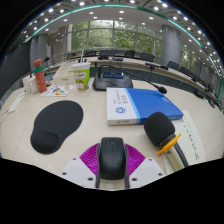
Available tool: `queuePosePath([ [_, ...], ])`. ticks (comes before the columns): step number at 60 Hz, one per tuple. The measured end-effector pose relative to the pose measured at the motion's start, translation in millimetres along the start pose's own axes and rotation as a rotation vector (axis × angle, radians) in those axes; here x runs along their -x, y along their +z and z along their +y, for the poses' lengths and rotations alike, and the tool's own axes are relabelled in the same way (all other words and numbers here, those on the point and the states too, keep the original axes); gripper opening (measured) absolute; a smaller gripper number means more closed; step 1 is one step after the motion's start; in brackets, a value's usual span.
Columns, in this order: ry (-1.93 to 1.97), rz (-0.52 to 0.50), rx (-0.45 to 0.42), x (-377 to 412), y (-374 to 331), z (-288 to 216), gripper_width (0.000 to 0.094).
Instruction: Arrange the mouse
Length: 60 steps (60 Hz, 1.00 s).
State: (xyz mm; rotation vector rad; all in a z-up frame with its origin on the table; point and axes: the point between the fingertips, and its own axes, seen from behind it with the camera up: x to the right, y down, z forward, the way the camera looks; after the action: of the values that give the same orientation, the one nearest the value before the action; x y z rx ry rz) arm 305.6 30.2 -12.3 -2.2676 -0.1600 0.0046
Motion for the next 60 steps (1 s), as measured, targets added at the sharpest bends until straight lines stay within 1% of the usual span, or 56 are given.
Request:
queuePosePath([
  [6, 0.007, 0.016, -0.019, 8, -12, -17, 0.032],
  [11, 0.034, 0.029, -0.069, 20, -30, -53, 0.0321],
  [21, 0.084, 0.015, -0.17, 71, -47, -139, 0.0318],
  [27, 0.106, -0.005, -0.159, 112, -31, -161, 0.0318],
  [33, 0.095, -0.008, -0.121, 152, 3, -156, 0.0318],
  [38, 0.083, -0.004, -0.072, 177, 31, -136, 0.0319],
  [47, 0.072, 0.029, -0.003, 192, 72, -104, 0.033],
  [52, 0.079, 0.039, 0.036, 195, 81, -89, 0.0391],
  [54, 0.083, 0.036, 0.057, 195, 83, -83, 0.043],
  [58, 0.084, 0.041, 0.05, 193, 77, -85, 0.0496],
  [59, 0.087, 0.041, 0.053, 193, 75, -85, 0.0535],
  [60, 0.092, 0.041, 0.055, 193, 72, -86, 0.0594],
])
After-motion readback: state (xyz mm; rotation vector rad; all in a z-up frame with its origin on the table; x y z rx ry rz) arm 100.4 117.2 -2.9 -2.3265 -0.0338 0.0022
